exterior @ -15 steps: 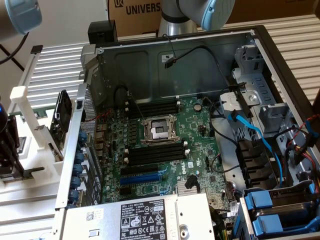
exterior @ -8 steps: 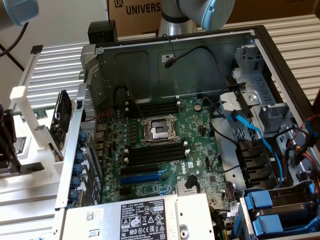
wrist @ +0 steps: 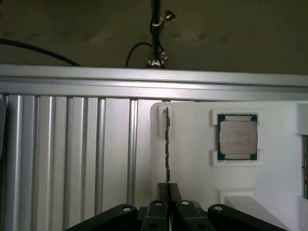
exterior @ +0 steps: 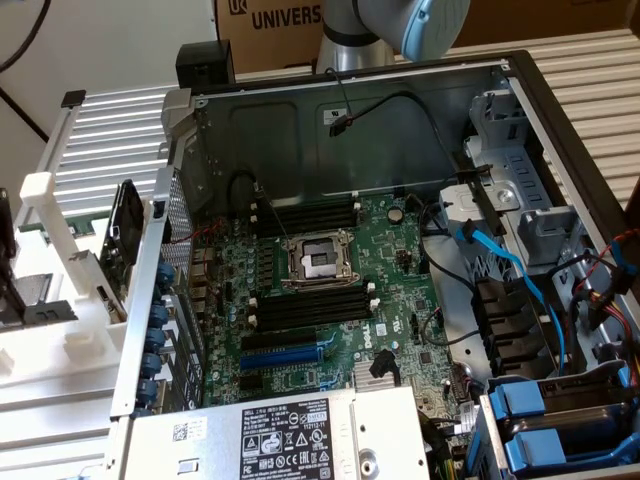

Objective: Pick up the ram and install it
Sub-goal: 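Pick up the ram and move it above insertion slot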

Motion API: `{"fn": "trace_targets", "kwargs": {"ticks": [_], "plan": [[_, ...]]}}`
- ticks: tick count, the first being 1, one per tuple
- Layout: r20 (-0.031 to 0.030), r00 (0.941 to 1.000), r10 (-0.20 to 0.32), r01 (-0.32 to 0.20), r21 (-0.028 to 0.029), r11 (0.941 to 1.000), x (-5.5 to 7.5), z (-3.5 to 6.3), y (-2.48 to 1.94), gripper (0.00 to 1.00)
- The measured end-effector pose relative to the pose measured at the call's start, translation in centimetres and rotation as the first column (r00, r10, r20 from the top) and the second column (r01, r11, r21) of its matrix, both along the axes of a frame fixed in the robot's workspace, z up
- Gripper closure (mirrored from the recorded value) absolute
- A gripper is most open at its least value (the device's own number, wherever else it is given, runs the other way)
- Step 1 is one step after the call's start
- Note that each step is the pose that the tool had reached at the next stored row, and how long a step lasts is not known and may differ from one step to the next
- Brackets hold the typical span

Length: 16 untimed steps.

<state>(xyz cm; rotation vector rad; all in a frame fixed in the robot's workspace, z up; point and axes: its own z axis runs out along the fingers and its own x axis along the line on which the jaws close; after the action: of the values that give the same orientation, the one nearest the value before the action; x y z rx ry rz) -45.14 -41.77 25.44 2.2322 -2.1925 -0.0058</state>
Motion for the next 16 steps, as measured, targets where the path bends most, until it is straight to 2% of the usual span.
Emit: {"fn": "trace_targets", "kwargs": {"ticks": [8,11,12,16], "plan": [[0.0000,1.0000,-0.001,0.001,-0.0073,1.0000,-0.1,3.14,0.05,0.87],[-0.0001,1.0000,-0.003,0.003,-0.0084,1.0000,-0.2,4.33,0.05,0.87],[0.0001,0.9999,-0.011,0.011,-0.0109,0.9999,-0.2,6.25,0.06,0.87],[0.0000,0.9999,-0.015,0.015,-0.0156,0.9998,0.2,7.96,0.05,0.87]]}}
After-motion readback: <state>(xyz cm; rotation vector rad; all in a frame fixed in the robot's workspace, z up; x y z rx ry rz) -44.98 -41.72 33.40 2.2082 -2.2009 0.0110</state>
